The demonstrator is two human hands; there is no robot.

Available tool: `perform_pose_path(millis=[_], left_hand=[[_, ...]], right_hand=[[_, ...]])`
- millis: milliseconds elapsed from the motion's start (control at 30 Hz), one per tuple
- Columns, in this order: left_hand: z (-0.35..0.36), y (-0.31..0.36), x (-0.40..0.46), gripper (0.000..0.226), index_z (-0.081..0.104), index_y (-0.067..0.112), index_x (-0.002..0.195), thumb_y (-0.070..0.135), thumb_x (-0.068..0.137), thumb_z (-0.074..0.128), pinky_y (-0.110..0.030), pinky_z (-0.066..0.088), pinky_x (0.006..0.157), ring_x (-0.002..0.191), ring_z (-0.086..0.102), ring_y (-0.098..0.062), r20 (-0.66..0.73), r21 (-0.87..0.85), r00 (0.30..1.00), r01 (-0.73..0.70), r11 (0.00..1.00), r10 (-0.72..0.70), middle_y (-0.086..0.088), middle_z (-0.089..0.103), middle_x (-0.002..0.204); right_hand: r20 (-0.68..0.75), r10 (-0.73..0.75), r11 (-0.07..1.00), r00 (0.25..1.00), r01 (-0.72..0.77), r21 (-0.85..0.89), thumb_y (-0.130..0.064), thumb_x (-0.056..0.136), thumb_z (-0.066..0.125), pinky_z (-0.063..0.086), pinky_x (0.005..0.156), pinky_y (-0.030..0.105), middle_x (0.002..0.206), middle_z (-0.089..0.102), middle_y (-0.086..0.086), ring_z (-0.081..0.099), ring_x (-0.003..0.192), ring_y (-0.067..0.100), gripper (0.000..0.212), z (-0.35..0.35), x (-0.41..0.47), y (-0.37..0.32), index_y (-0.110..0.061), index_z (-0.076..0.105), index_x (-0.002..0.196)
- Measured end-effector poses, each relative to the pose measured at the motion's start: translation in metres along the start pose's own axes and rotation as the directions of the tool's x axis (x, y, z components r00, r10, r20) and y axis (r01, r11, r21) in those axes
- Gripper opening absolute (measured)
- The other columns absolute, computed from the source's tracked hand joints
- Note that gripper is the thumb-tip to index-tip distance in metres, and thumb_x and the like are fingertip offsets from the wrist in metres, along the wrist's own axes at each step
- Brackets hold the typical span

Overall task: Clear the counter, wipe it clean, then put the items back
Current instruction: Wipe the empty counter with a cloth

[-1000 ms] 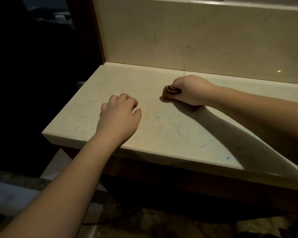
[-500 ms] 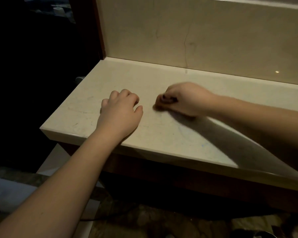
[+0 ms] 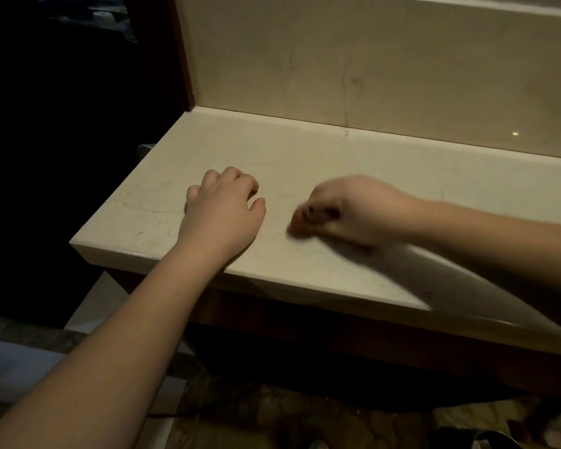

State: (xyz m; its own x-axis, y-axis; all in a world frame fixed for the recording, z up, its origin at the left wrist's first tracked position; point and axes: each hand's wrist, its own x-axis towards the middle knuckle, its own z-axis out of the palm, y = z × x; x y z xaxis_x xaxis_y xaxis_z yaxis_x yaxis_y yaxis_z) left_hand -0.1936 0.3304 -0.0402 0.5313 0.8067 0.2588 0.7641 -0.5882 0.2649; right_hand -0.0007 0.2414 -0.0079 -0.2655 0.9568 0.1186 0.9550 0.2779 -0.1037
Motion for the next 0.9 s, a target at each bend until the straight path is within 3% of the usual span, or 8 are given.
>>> perform_pose_path(millis=[67,133,333,467,567,700,800,900], left_hand=[[0.001,0.000,0.001,0.034,0.056,0.023,0.123,0.036,0.096,0.040,-0.041,0.031,0.097,0.118,0.039,-0.020,-0.005,0.007,1.000,0.000,1.000,0.000,0.003,0.050,0.129],[0.002,-0.001,0.001,0.034,0.055,0.023,0.123,0.036,0.096,0.039,-0.041,0.031,0.098,0.118,0.039,-0.020,-0.008,0.008,1.000,0.000,1.000,0.000,0.003,0.050,0.128],[0.001,0.000,0.001,0.034,0.056,0.023,0.123,0.037,0.096,0.039,-0.041,0.030,0.098,0.120,0.038,-0.020,0.011,0.012,1.000,0.006,1.000,-0.006,0.003,0.050,0.129],[0.000,0.001,0.001,0.035,0.056,0.023,0.123,0.037,0.096,0.040,-0.042,0.031,0.098,0.120,0.038,-0.022,0.007,0.018,1.000,0.014,1.000,-0.014,0.002,0.050,0.130],[0.001,0.001,0.001,0.035,0.055,0.023,0.123,0.037,0.096,0.040,-0.044,0.032,0.098,0.121,0.039,-0.023,0.014,0.030,1.000,0.015,0.999,-0.016,0.002,0.050,0.131],[-0.001,0.002,0.001,0.035,0.056,0.022,0.123,0.037,0.096,0.040,-0.044,0.031,0.099,0.121,0.039,-0.023,0.016,0.025,1.000,0.019,1.000,-0.019,0.001,0.050,0.131],[-0.002,0.003,0.000,0.035,0.056,0.022,0.124,0.037,0.097,0.040,-0.043,0.030,0.099,0.121,0.038,-0.023,0.014,0.023,1.000,0.018,1.000,-0.018,0.001,0.050,0.131],[-0.001,0.003,-0.001,0.035,0.055,0.022,0.125,0.037,0.097,0.041,-0.043,0.031,0.099,0.122,0.038,-0.023,0.011,0.024,1.000,0.018,1.000,-0.018,0.000,0.050,0.132]], right_hand=[[0.053,-0.208,0.976,0.977,0.204,0.071,-0.030,0.085,0.063,0.046,0.066,0.027,0.094,0.067,-0.003,0.061,0.086,0.016,0.021,0.003,-0.025,-0.030,-0.021,0.072,0.101],[0.066,-0.249,0.964,0.966,0.242,0.108,-0.033,0.085,0.061,0.047,0.065,0.026,0.095,0.068,-0.003,0.061,0.087,0.016,0.024,-0.001,-0.029,-0.034,-0.023,0.072,0.104],[-0.042,0.218,0.968,0.975,-0.222,-0.116,-0.058,0.088,0.049,0.041,0.066,0.034,0.088,0.062,0.008,0.058,0.085,0.033,0.055,-0.010,0.017,0.036,-0.006,0.067,0.088],[-0.014,-0.028,0.998,1.000,0.027,-0.055,-0.064,0.084,0.040,0.047,0.069,0.032,0.094,0.066,0.001,0.060,0.086,0.022,0.059,-0.005,-0.011,-0.010,-0.017,0.072,0.101],[0.065,-0.213,0.975,0.975,0.207,0.081,-0.048,0.088,0.053,0.048,0.065,0.031,0.096,0.066,-0.003,0.062,0.085,0.019,0.035,-0.005,-0.037,-0.029,-0.024,0.071,0.106],[0.013,0.025,0.999,1.000,-0.025,-0.028,-0.067,0.081,0.040,0.042,0.067,0.030,0.092,0.065,0.000,0.061,0.085,0.025,0.060,-0.011,-0.019,0.020,-0.016,0.069,0.091],[0.018,0.257,0.958,0.966,-0.253,-0.135,-0.060,0.086,0.050,0.035,0.064,0.031,0.083,0.057,0.005,0.057,0.082,0.032,0.050,-0.017,-0.003,0.053,-0.011,0.059,0.078],[0.013,0.106,0.990,0.994,-0.104,-0.100,-0.061,0.085,0.050,0.043,0.066,0.032,0.085,0.062,0.002,0.059,0.081,0.027,0.050,-0.014,-0.019,0.030,-0.013,0.065,0.082]])
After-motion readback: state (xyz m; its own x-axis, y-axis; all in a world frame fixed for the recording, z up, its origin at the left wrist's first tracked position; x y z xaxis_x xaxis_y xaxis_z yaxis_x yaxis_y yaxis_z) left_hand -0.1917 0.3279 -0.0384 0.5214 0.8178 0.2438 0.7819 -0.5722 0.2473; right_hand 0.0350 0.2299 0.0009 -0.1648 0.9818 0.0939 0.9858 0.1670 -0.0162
